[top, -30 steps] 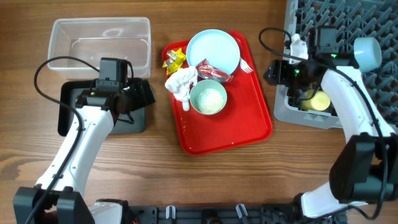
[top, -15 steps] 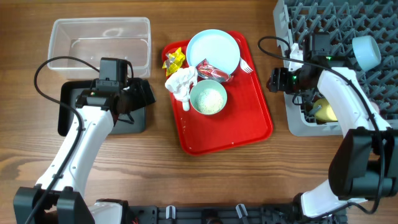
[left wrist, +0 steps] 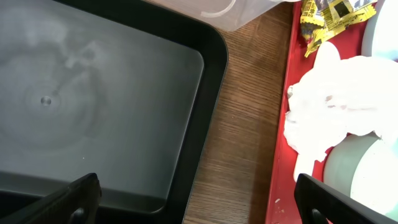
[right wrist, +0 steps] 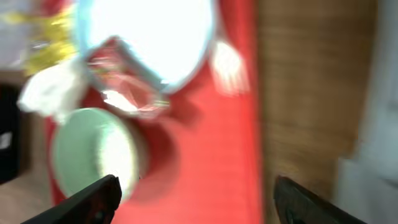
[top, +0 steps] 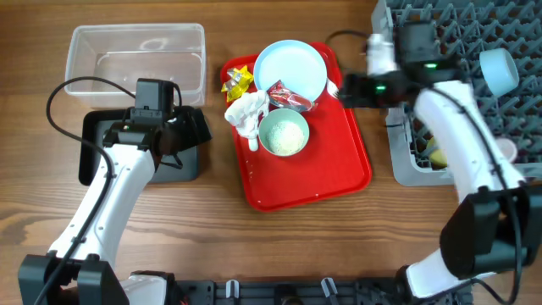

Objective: Sort waste into correct bins and load items into the dishwasher rack

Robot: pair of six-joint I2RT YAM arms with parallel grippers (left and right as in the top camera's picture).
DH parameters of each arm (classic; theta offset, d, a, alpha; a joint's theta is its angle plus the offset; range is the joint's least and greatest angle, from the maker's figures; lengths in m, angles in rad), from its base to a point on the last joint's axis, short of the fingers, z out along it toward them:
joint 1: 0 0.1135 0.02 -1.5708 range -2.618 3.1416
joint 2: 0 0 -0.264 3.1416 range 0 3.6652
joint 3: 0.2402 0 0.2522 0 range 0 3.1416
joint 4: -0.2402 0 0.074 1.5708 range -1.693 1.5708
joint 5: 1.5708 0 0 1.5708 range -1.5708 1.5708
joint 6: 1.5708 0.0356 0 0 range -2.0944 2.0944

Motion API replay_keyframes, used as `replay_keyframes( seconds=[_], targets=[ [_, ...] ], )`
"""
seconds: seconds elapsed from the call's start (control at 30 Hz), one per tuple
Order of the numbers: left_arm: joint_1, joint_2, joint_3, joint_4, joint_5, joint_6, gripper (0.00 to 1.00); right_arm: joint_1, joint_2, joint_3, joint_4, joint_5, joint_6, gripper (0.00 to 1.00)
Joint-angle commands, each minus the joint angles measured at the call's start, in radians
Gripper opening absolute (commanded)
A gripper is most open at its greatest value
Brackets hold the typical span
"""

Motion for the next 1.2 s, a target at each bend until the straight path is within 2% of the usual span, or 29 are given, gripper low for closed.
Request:
replay_keyframes(
  seconds=[0.0, 0.13, 0.37, 0.57, 0.67, 0.8, 0.9, 0.97, 1.17],
  targets=[
    [0.006, 0.010, 0.016, 0.003, -0.013, -0.014, 1.00, 0.199, -0.020, 0.025, 0.055, 0.147, 0.103, 0.83],
    [0.006, 0.010, 0.016, 0.003, -0.013, -0.014, 1.00, 0.287, -0.011, 0.025, 0.084, 0.215, 0.192, 0.79],
    [0.006, 0.010, 0.016, 0.003, -0.013, -0.014, 1.00, 0.267, -0.010, 0.023, -0.046, 0.211, 0.221, 0.77],
    [0.005, 0.010, 0.016, 0.091, -0.004, -0.019, 1.00, 0.222, -0.010, 0.023, -0.091, 0.155, 0.197, 0.77],
    [0.005, 0.010, 0.016, 0.091, 0.097, -0.021, 1.00, 0.175, -0.012, 0.023, -0.113, 0.151, 0.179, 0.77],
    [-0.007, 0.009, 0.034, 0.108, 0.152, -0.008, 1.00, 0.034, -0.051, 0.023, -0.101, -0.021, 0.159, 0.78],
    [-0.089, 0.009, 0.079, 0.101, 0.117, 0.025, 1.00, -0.065, -0.092, 0.026, -0.109, -0.138, 0.072, 0.77],
    [-0.194, 0.009, 0.111, 0.102, 0.043, 0.025, 1.00, -0.115, -0.137, 0.026, -0.137, -0.149, 0.041, 0.78],
    [-0.527, 0.057, 0.121, 0.185, -0.104, 0.025, 1.00, -0.222, -0.284, 0.026, -0.184, -0.005, 0.014, 0.83]
  ],
)
